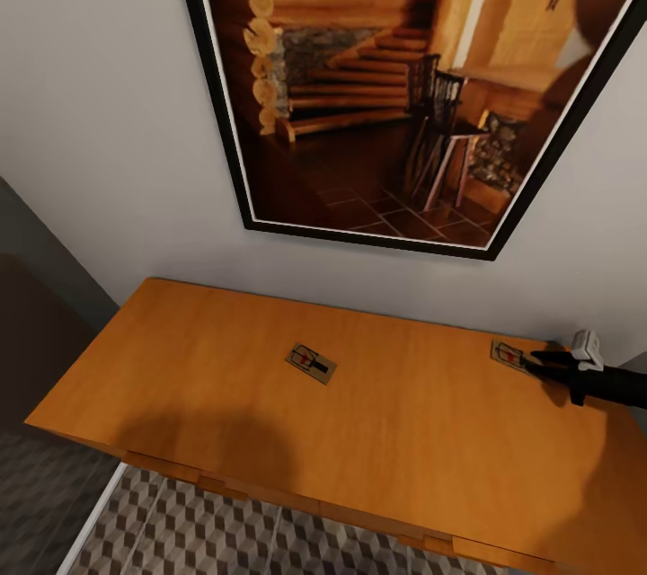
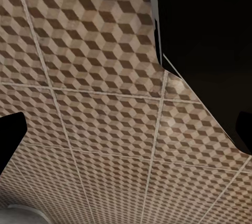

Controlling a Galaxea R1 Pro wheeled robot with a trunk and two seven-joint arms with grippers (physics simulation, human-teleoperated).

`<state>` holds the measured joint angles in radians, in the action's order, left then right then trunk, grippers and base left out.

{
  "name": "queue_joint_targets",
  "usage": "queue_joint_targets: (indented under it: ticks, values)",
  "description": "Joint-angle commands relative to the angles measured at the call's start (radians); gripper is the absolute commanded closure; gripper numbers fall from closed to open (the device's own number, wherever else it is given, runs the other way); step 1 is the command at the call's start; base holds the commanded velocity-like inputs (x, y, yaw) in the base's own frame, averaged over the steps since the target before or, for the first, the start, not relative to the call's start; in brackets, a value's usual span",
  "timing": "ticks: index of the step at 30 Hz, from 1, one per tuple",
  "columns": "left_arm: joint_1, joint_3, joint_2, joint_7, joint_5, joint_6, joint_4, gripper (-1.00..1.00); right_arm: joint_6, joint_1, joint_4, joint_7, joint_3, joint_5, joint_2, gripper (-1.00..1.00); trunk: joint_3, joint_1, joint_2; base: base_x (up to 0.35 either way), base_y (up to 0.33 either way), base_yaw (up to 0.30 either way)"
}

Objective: Take the four mousetraps from the cabinet in the bathroom and place them on the bathroom floor. Make sure all four end up on the same floor surface, and ensure that at least two of them are either under or directly next to the same bathroom sink.

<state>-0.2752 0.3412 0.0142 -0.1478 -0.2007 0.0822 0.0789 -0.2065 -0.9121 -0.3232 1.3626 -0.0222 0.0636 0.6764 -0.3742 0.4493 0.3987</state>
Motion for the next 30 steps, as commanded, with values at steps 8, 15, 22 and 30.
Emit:
queue_joint_targets:
  ticks: [8,15,22,30]
  values:
    - [-0.001,0.009,0.000,-0.001,-0.009,0.002,0.001,-1.00,0.032,0.000,-0.020,0.054,0.019,-0.005,0.000,1.00,-0.002,0.001,0.001,0.000,0.000,0.000]
    - [-0.001,0.009,0.000,-0.001,-0.009,0.002,0.001,-1.00,0.079,0.001,-0.050,0.119,0.016,-0.004,0.001,1.00,-0.002,0.001,0.001,0.000,0.000,0.000]
    - [-0.001,0.009,0.000,-0.001,-0.009,0.002,0.001,-1.00,0.129,0.001,-0.076,0.201,0.015,-0.002,0.004,1.00,-0.002,0.001,0.001,0.000,0.000,0.000]
    - [-0.001,0.009,0.000,-0.001,-0.009,0.002,0.001,-1.00,0.155,0.001,-0.091,0.208,0.015,0.004,0.021,1.00,-0.002,0.001,0.001,0.000,0.000,0.000]
